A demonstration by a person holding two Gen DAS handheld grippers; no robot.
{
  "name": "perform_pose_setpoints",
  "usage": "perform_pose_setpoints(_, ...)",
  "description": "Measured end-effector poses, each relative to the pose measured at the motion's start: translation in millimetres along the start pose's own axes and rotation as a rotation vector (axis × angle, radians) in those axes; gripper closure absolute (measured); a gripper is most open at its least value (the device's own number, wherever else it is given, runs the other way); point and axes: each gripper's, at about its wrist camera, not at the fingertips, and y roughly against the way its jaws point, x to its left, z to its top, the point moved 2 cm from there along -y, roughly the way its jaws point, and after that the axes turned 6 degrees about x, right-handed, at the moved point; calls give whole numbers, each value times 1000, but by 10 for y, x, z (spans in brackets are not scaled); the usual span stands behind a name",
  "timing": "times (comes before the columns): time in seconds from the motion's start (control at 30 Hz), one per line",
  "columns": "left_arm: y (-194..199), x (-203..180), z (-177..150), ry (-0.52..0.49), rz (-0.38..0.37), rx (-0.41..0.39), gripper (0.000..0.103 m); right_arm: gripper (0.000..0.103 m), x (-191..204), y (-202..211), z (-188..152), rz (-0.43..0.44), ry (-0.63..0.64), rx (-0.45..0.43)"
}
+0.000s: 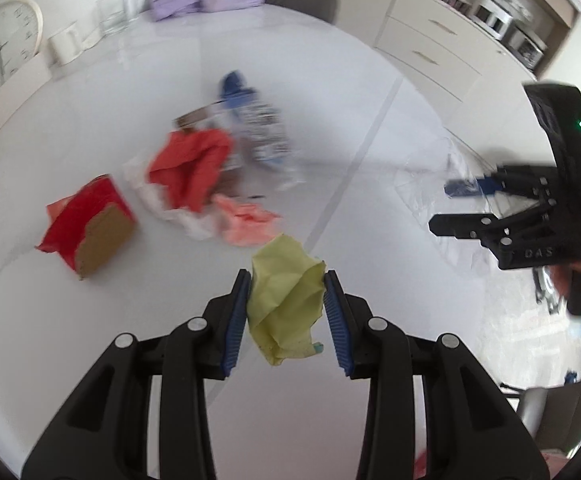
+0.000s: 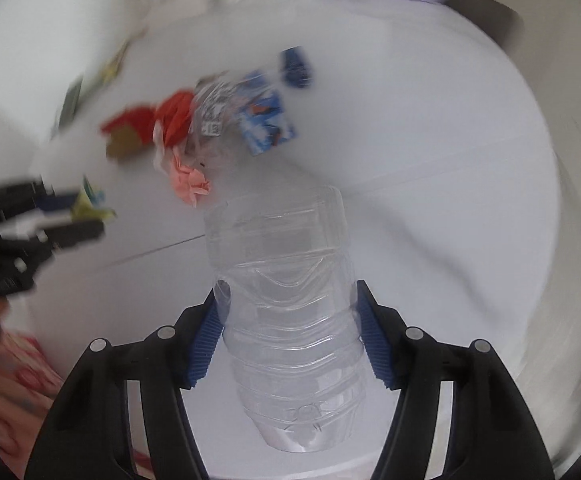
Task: Collect trash
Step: 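Grasp the clear plastic bottle with the right tool, then carry the yellow paper and bottle over the white bin and open both tools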
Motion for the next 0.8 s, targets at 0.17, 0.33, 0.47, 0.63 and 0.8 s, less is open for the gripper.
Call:
perform_pose_setpoints(0.17,103,-647,-130,-138,-59,0,66,40,-73,436,-821,9,-228,-114)
perform_pose_setpoints(0.33,127,-1419,-309,-300,-133,13,66,40,-215,619,-1571,-23,-380,-134)
perform_pose_setpoints(0.47,85,-1998,-478,-413,-188,37,66,40,-329,781,-2188,-80,-498,-138)
perform_pose_setpoints(0.63,9,-2581,-669,-506,-222,67,66,40,-524,912,-2788,-112,-624,-155)
perform_pose_setpoints(0.8,-41,-2858,-741,-540,-228,71,66,40,-608,1023,-3114,-111,-660,-186)
